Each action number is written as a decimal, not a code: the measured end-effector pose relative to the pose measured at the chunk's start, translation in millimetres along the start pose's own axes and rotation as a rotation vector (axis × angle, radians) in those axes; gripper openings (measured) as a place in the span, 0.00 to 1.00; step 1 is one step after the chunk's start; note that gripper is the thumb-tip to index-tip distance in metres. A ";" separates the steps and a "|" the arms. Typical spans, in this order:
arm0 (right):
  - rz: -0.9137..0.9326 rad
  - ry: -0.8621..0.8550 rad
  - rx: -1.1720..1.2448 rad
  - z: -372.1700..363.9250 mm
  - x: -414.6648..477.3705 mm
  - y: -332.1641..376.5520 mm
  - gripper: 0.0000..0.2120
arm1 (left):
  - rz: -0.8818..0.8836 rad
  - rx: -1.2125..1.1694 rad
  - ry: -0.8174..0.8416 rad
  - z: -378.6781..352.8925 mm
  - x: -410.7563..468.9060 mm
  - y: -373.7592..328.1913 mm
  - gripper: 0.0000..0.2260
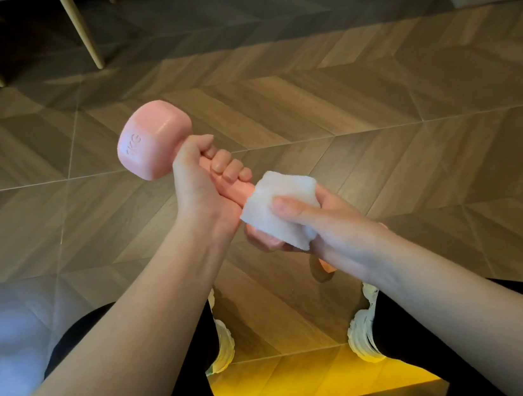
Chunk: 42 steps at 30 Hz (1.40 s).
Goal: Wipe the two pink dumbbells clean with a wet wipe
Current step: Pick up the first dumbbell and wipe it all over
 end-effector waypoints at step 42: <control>0.131 -0.114 -0.215 -5.4 6.0 -7.9 0.19 | 0.127 -0.007 -0.163 9.5 8.0 12.8 0.13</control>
Point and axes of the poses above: each hand's wrist, its own x-axis towards the middle knuckle, its own z-axis out of the back of the hand, y = z × x, the point moved 2 cm from there along x, towards the middle knuckle, and after that the axes turned 4 degrees about y, right-handed, at the moved point
